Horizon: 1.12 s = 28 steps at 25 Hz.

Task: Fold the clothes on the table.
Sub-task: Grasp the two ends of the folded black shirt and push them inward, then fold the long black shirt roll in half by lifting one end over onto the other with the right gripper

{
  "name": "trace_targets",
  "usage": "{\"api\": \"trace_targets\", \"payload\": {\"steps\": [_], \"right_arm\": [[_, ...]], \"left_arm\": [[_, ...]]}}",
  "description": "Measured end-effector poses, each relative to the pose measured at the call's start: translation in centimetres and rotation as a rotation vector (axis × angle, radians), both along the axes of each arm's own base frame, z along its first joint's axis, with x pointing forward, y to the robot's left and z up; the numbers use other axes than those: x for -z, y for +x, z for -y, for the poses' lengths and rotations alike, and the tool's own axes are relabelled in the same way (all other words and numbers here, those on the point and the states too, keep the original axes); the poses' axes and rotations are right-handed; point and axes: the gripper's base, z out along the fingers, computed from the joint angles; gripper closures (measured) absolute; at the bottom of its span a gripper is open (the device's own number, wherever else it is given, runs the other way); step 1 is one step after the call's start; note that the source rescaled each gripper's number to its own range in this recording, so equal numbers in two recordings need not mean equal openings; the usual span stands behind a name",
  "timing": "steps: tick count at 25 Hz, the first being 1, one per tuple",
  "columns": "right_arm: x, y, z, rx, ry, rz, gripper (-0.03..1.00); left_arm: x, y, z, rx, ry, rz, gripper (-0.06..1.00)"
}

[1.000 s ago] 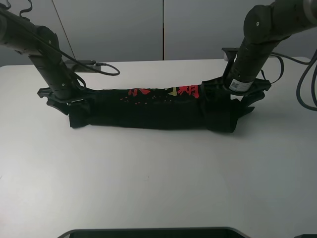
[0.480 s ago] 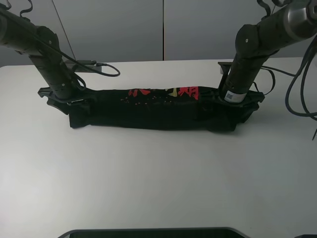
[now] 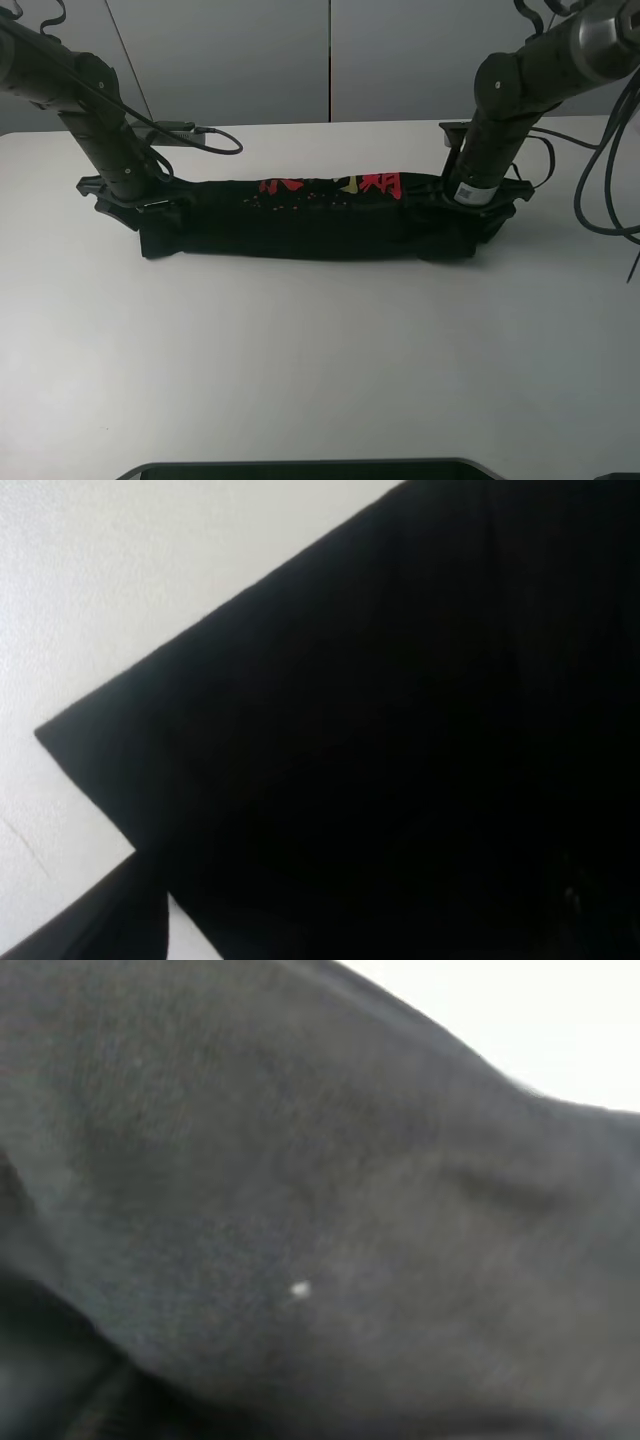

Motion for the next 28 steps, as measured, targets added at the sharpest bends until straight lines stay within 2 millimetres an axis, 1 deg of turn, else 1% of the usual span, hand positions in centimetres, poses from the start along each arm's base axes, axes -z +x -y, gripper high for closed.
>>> {"api": "trace_targets", "payload": {"steps": [2, 3, 4, 11, 14, 16, 22, 24, 28], "right_arm": [[0.0, 0.1, -0.1, -0.003, 0.014, 0.011, 0.59], [0.0, 0.2, -0.2, -0.007, 0.022, 0.014, 0.69], [0.0, 0.2, -0.2, -0.016, 0.025, 0.015, 0.71], [-0.1, 0.2, -0.5, -0.033, 0.047, 0.015, 0.70], [-0.9, 0.1, -0.9, -0.042, 0.101, 0.025, 0.70], [-2.1, -0.1, -1.1, -0.057, 0.131, 0.040, 0.70], [-7.4, -0.7, -1.2, -0.091, 0.186, 0.140, 0.70], [-8.8, -1.0, -1.2, -0.110, 0.191, 0.138, 0.70], [-11.5, -0.8, -1.8, -0.153, 0.244, 0.122, 0.70]], "left_arm": [[0.0, 0.0, 0.0, 0.002, 0.000, 0.000, 0.00], [0.1, 0.0, 0.0, 0.002, 0.001, -0.001, 0.00], [0.0, 0.0, 0.0, 0.003, 0.000, 0.001, 0.00], [0.1, 0.0, 0.0, 0.008, 0.003, 0.002, 0.00], [0.1, 0.0, 0.0, 0.008, 0.003, 0.002, 0.00], [0.1, 0.0, 0.0, 0.010, 0.004, 0.003, 0.00], [0.1, 0.0, 0.0, 0.010, 0.004, 0.004, 0.00], [0.1, 0.1, 0.0, 0.010, 0.003, 0.005, 0.00], [0.1, 0.1, 0.0, 0.010, 0.003, 0.006, 0.00]]}}
